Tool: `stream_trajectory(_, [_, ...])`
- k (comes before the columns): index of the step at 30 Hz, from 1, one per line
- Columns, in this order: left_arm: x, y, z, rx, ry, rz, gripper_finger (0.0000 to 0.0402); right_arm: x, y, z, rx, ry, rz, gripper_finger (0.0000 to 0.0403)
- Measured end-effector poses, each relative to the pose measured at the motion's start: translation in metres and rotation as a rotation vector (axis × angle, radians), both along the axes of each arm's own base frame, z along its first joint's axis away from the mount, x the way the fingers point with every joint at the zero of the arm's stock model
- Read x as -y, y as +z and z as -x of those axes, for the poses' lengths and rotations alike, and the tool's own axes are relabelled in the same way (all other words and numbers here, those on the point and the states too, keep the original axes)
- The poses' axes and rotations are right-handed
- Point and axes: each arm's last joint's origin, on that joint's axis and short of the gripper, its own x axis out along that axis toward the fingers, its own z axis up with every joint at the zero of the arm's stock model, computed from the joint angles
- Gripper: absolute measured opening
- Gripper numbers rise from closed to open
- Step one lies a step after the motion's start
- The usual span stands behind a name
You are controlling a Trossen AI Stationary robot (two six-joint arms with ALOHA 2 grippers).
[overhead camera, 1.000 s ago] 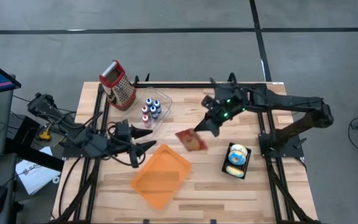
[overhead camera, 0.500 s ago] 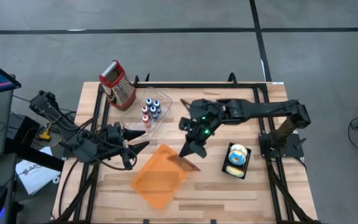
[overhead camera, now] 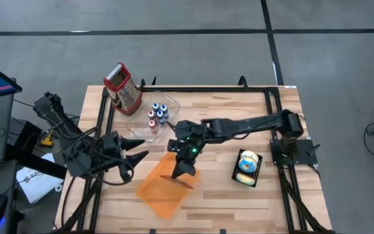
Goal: Pick & Place Food Item
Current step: Put the red popcorn bag into the orange bin, then return to Home Position
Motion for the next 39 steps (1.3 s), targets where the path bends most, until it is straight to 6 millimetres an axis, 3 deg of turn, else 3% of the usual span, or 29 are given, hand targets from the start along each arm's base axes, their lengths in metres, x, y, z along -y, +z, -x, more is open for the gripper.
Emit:
stream_trajectory(6, [0.003,0.0,0.003,0.0,-0.001,-0.003,0.0231,-0.007,-0.016,-0.017,0.012,0.004,-0.059,0.0])
stream_trajectory(16, [0.002,-0.002,0.003,-0.019,0.0,-0.026,0.0231,-0.011,-0.068,-0.037,-0.08,0.02,-0.053,0.0])
stream_trajectory(20, [0.004,-0.003,0.005,-0.02,-0.01,-0.027,0.0231,-0.007,-0.067,-0.039,-0.057,-0.018,-0.024,0.0016])
stream_trajectory(30, [0.006,-0.005,0.004,-0.03,-0.015,-0.038,0.0231,0.029,-0.075,-0.036,-0.13,-0.144,0.1,0.015])
stream_trajectory(35, [0.007,-0.012,0.007,-0.081,-0.036,-0.08,0.0231,0.051,-0.062,-0.02,-0.177,-0.199,0.237,0.0188])
stream_trajectory(39, [0.009,-0.025,0.015,-0.17,-0.101,-0.125,0.0231,0.063,-0.039,0.006,-0.196,-0.181,0.367,0.02])
